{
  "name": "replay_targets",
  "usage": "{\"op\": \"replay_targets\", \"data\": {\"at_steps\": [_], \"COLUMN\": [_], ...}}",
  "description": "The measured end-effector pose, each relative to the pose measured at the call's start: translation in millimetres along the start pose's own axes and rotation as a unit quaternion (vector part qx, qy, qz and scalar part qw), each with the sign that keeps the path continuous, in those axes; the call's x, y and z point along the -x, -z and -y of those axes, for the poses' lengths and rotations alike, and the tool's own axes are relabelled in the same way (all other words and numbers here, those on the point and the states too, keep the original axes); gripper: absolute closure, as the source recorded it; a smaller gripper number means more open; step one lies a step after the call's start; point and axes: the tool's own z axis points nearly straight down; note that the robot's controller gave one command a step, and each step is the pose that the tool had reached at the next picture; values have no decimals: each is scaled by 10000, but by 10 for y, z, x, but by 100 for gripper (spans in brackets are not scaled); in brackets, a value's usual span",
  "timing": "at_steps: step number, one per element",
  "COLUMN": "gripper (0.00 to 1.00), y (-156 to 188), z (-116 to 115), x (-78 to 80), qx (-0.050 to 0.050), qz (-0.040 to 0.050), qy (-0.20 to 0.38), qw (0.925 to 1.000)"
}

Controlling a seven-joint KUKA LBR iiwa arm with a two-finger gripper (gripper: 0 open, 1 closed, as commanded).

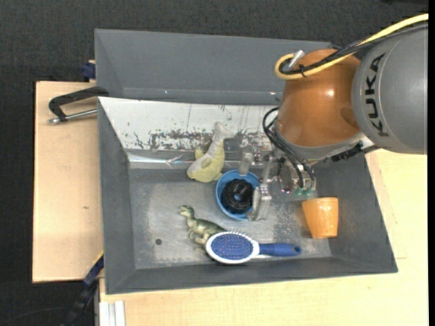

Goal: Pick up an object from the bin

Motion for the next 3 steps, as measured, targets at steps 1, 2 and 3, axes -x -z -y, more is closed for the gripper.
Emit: {"op": "replay_targets", "data": {"at_steps": [1,2,3], "gripper": [0,100,100], "y": [-1236,-1199,-219], "z": [-141,-141,62], "x": [297,318,315], "qx": [4,1,-18], "qz": [-14,19,44], "qy": [2675,2669,3943], "qw": [9636,9637,9190]}}
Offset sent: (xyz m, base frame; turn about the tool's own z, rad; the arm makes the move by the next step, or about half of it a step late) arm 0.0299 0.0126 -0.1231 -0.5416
